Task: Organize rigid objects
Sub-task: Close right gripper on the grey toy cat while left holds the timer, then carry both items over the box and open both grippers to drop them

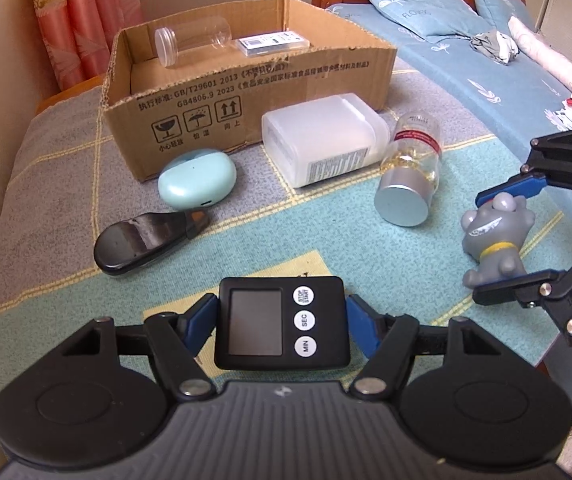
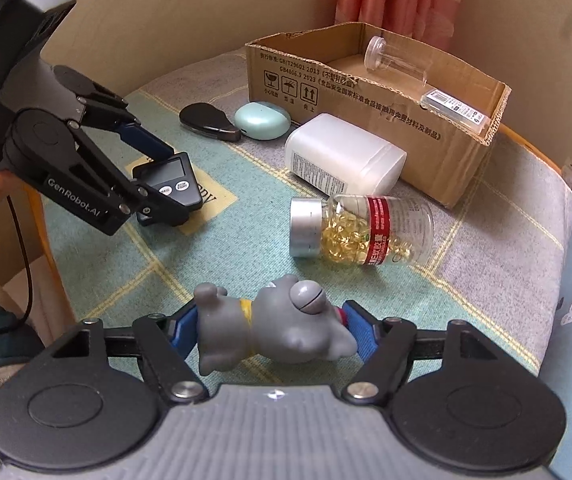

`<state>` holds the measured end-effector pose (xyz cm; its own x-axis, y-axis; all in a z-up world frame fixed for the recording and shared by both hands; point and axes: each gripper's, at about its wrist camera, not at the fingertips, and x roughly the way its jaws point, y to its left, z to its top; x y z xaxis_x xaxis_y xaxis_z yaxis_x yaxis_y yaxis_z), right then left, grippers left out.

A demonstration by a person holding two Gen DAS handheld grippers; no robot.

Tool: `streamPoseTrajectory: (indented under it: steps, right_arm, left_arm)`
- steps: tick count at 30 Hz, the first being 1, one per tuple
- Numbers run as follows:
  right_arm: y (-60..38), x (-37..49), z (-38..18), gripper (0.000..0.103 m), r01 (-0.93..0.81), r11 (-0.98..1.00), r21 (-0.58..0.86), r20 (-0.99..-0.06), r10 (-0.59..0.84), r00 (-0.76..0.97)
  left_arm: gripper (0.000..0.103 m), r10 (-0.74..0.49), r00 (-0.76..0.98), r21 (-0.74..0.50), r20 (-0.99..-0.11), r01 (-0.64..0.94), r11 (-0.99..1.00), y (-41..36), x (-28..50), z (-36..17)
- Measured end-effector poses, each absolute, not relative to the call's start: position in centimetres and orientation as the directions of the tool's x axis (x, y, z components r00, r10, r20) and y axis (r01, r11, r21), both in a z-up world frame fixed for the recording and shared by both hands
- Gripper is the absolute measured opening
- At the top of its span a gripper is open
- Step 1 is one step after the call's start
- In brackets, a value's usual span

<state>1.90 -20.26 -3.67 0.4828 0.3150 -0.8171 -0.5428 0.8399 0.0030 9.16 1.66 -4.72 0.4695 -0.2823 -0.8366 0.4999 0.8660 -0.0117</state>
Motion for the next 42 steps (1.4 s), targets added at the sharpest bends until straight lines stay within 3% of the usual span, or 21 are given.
streamPoseTrajectory:
  steps: [25,42]
  right_arm:
    - [-20.3,7.2,4.8,0.077,-0.415,0.909,-0.049,-0.707,0.262,0.657]
    - [-21.4,17.2,5.5,0.077,-0.297,0.955,-0.016,-0.694,0.203,0.691]
  left_arm:
    - [0.069,-0.335,0.634,0.082,-0.697,0.534,0.842,0.7,12.3,4.3]
    - [0.069,-0.276,0.667,0.120,-0.692,0.484,0.867,-0.2,18.5,6.4]
